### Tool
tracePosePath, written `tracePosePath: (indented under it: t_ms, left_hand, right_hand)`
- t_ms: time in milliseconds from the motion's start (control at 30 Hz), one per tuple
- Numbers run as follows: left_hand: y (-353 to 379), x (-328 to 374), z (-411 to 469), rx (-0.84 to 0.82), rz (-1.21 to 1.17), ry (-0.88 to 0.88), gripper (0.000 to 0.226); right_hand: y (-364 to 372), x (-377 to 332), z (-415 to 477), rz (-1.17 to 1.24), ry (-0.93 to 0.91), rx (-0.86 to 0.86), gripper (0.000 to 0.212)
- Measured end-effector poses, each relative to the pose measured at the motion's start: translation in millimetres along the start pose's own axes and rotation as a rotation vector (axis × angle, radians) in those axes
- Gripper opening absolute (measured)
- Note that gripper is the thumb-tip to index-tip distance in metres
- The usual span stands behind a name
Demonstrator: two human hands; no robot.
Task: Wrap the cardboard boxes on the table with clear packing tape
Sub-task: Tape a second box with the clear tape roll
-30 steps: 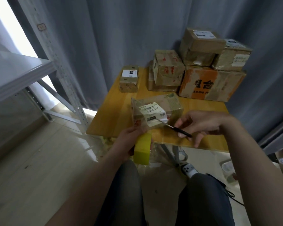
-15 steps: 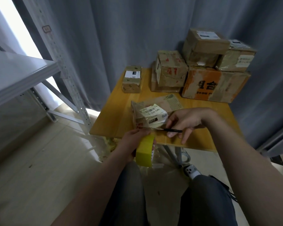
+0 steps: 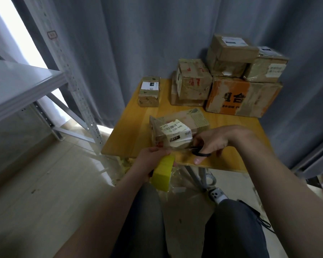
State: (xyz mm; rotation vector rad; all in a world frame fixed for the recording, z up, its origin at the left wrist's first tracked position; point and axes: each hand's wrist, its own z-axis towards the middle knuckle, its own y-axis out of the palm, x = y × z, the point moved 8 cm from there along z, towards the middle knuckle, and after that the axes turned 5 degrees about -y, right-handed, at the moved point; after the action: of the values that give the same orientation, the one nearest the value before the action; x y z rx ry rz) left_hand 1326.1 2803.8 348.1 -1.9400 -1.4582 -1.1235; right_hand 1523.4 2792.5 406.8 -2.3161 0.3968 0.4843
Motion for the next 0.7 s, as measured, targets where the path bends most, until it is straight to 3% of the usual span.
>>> tracePosePath:
  t_ms: [133, 233, 333, 467, 533, 633, 700]
  left_hand:
    - [-2.3, -1.3, 1.0, 0.005, 0.000, -0.007, 0.021]
    - [-1.1, 0.0, 0.0, 0.001, -0.007, 0.005, 0.018]
    - [-1.9, -0.3, 1.5, 0.013, -0.008, 0.004, 0.021]
    - [-2.0, -1.0, 4.0, 0.021, 0.012, 0.009, 0.024]
    - [-3.2, -1.1, 4.8, 0.026, 0.009, 0.018, 0.021]
    - [-3.5, 0.4, 3.0, 0.024, 0.022, 0.024, 0.020]
    - [-3.8, 0.3, 2.1, 0.027, 0.024, 0.013, 0.018]
  right_hand:
    - [3.7, 39.2, -6.2, -0.011, 0.096, 0.040, 0.066]
    - [0.6, 75.8, -10.9, -0.104, 0.200, 0.179, 0.073]
    - [-6.2, 103.6, -13.9, -0.235, 0.293, 0.337, 0.067]
    - [-12.5, 109.6, -12.7, -0.243, 0.313, 0.370, 0.059]
    - [-22.7, 106.8, -12.7, -0.185, 0.314, 0.439, 0.040]
    - [-47.8, 83.8, -24.3, -0.123, 0.307, 0.780, 0.028]
    - [-55.8, 34.6, -35.1, -0.007, 0.048, 1.050, 0.034]
